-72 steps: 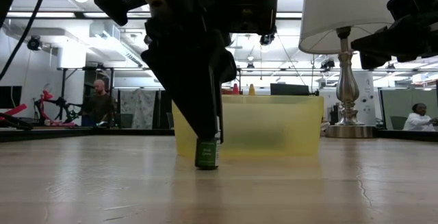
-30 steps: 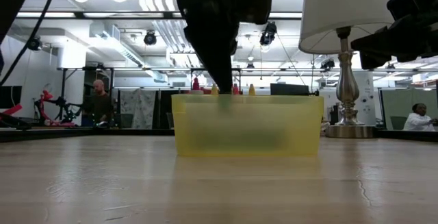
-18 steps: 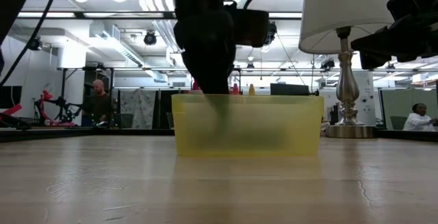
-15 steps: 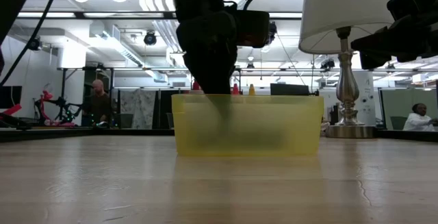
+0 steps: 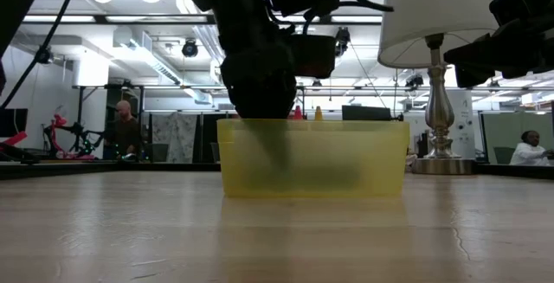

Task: Pick & Place food coloring
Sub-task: Put the small green food coloring bottle into the bin

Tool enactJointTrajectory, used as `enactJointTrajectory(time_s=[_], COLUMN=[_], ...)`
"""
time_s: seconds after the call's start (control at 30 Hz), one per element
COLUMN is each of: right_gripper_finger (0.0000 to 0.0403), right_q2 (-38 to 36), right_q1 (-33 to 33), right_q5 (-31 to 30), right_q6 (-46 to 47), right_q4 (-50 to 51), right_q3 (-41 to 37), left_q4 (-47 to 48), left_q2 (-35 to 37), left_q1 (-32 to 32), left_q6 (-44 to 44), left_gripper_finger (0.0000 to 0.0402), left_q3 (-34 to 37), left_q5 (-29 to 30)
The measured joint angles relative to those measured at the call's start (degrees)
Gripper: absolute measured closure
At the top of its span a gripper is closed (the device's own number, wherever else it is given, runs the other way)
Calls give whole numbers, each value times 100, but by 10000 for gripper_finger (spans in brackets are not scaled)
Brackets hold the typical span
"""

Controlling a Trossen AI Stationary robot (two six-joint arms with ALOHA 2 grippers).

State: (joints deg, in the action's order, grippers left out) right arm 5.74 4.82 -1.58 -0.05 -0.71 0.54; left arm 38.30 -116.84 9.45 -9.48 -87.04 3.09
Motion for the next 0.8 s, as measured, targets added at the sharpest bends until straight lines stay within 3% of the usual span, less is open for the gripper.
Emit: enactJointTrajectory(time_s=[0.8], right_gripper_finger=[394], right_q2=[0], right_q1=[2], right_q5=[0], right_q6=[0], right_q4=[0], right_q3=[0], left_q4=[-499], left_q2=[4], left_q1=[-109], left_q6=[-188], left_gripper_finger=[354], left_q3=[183], left_q5=[142])
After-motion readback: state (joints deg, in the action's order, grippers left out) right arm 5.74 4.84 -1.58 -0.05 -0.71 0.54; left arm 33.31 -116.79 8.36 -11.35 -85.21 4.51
